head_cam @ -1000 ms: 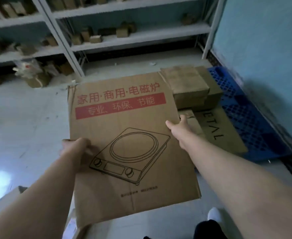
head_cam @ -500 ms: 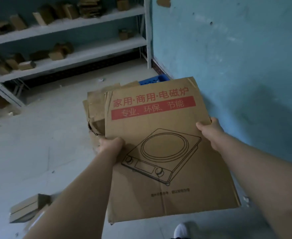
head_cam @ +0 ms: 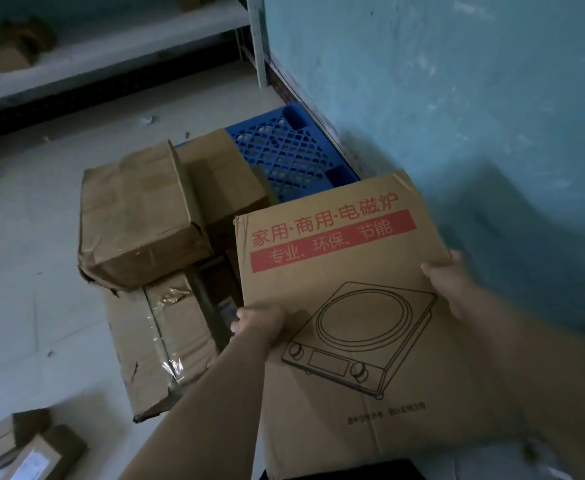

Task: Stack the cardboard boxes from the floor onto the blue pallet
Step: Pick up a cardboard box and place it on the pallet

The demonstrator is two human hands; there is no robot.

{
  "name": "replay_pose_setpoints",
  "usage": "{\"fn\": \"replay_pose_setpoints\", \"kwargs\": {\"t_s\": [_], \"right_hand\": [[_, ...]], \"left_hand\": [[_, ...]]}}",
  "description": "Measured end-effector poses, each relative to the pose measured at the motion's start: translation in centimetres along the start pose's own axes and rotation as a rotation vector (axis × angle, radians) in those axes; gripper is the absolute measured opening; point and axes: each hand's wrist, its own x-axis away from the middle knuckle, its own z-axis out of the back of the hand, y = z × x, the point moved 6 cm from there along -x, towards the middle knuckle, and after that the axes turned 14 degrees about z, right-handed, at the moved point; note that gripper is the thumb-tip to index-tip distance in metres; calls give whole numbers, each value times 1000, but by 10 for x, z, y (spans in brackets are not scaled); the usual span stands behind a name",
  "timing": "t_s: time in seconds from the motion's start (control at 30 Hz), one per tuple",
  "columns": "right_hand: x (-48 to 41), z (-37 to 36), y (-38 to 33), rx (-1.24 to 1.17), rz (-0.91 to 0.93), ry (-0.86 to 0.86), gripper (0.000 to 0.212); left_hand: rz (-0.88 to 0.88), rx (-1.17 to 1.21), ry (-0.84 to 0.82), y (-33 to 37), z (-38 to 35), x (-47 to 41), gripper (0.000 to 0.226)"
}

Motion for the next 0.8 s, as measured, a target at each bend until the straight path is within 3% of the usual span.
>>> {"fn": "replay_pose_setpoints", "kwargs": {"t_s": [0.13, 0.33, 0.5, 0.63, 0.8], "right_hand": [[-45, -29, 16, 54, -15, -50, 45], [-99, -112, 43, 78, -47, -253, 52], [-137, -187, 56, 97, -24, -426, 61], [-163, -228, 63, 118, -17, -563, 84], [-169, -239, 73, 278, 28, -637, 94]], "left_hand": [[41, -81, 18, 19, -25, -35, 87], [216, -23, 126, 18, -40, -89, 106], [313, 45, 220, 12, -42, -134, 94], [210, 81, 176, 13, -51, -164, 99], [127, -64, 144, 2, -82, -161, 80]]}}
